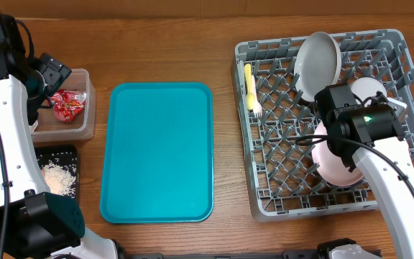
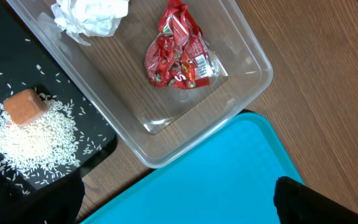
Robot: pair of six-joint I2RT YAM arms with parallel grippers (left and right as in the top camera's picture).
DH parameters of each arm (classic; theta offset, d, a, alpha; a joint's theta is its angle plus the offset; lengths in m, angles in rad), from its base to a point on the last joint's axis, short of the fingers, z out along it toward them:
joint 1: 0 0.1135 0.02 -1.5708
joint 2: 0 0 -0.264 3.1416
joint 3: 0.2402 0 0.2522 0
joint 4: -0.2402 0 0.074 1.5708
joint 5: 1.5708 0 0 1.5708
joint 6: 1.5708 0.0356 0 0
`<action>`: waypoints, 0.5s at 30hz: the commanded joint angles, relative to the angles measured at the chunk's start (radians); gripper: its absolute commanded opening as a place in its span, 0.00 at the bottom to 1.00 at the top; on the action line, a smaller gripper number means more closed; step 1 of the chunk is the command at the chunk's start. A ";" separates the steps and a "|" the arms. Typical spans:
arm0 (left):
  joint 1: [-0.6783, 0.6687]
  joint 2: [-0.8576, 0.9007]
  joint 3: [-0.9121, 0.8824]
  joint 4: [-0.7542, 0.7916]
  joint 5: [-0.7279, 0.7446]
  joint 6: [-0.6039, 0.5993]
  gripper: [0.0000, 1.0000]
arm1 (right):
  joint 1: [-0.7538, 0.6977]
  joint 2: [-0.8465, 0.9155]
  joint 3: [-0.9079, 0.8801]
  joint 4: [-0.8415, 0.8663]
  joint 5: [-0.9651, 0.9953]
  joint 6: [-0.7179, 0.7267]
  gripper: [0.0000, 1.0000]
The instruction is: Sort waste into correct bins and load items into the dishwasher rack
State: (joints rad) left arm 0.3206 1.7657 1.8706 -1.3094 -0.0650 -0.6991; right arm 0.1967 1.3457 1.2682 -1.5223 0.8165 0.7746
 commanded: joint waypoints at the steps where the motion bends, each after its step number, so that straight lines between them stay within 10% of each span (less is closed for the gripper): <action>1: 0.000 0.000 -0.002 0.002 -0.013 0.004 1.00 | 0.000 -0.010 0.037 0.002 0.017 0.002 0.80; 3: 0.000 0.000 -0.002 0.002 -0.013 0.004 1.00 | -0.003 -0.010 0.059 0.003 0.018 0.002 1.00; 6: 0.000 0.000 -0.002 0.002 -0.013 0.004 1.00 | -0.025 -0.010 0.072 0.007 0.019 0.003 0.99; 11: 0.000 0.000 -0.002 0.002 -0.013 0.004 1.00 | -0.121 -0.010 0.072 0.008 -0.088 0.003 0.29; 15: 0.000 0.000 -0.002 0.002 -0.013 0.004 1.00 | -0.218 -0.009 0.072 0.022 -0.309 0.001 0.12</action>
State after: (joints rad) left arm 0.3206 1.7657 1.8706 -1.3094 -0.0650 -0.6987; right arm 0.0345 1.3457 1.3121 -1.5063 0.6941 0.7738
